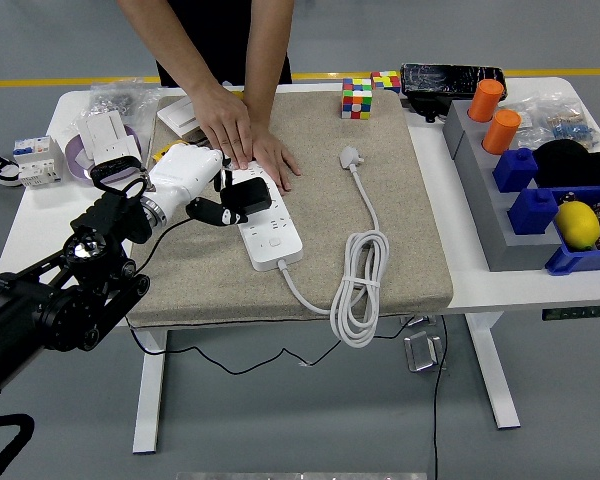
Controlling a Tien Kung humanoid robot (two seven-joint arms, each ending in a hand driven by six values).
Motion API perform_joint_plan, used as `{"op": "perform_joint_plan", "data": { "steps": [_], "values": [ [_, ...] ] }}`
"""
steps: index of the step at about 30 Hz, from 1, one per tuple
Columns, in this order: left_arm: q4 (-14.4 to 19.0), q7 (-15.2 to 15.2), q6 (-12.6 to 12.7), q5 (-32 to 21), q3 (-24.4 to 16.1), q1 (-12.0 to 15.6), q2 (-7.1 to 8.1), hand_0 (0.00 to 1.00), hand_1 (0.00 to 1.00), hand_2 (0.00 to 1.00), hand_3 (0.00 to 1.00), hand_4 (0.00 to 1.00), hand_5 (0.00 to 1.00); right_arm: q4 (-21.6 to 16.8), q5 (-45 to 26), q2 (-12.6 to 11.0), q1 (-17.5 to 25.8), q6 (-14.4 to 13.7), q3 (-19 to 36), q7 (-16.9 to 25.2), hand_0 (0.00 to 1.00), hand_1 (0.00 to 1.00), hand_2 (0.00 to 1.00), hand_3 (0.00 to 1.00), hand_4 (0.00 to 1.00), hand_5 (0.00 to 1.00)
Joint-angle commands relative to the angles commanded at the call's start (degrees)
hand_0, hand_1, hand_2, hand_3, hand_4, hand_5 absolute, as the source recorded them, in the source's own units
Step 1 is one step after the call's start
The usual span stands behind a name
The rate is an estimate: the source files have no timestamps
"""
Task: Pick up the plug,place it near the board,insert it into the board,press the button
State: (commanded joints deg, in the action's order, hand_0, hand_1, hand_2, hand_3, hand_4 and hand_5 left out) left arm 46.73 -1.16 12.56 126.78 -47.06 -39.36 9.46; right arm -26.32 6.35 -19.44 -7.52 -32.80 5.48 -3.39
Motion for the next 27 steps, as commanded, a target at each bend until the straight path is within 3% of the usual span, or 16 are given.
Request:
{"op": "perform_joint_plan", "data": {
  "steps": [9, 27],
  "values": [
    [-4.1, -0.5, 0.9, 0.2, 0.5, -0.6, -0.52, 0.515, 0.555, 0.403, 0.357, 0.574, 0.296, 0.0, -0.1, -0.1, 0.0, 0.0, 0.0, 0.0, 0.936, 0.901, 0.853, 0.867, 0.998, 0.998],
    [-6.3, -0.6, 1.4, 0.5, 0.5, -1.0, -0.89, 0.504, 0.557, 0.402, 0.356, 0.575, 0.295, 0.0, 0.0, 0.0, -0.1, 0.0, 0.1, 0.0, 0.937, 0.902, 0.853, 0.867, 0.998, 0.998]
  ]
}}
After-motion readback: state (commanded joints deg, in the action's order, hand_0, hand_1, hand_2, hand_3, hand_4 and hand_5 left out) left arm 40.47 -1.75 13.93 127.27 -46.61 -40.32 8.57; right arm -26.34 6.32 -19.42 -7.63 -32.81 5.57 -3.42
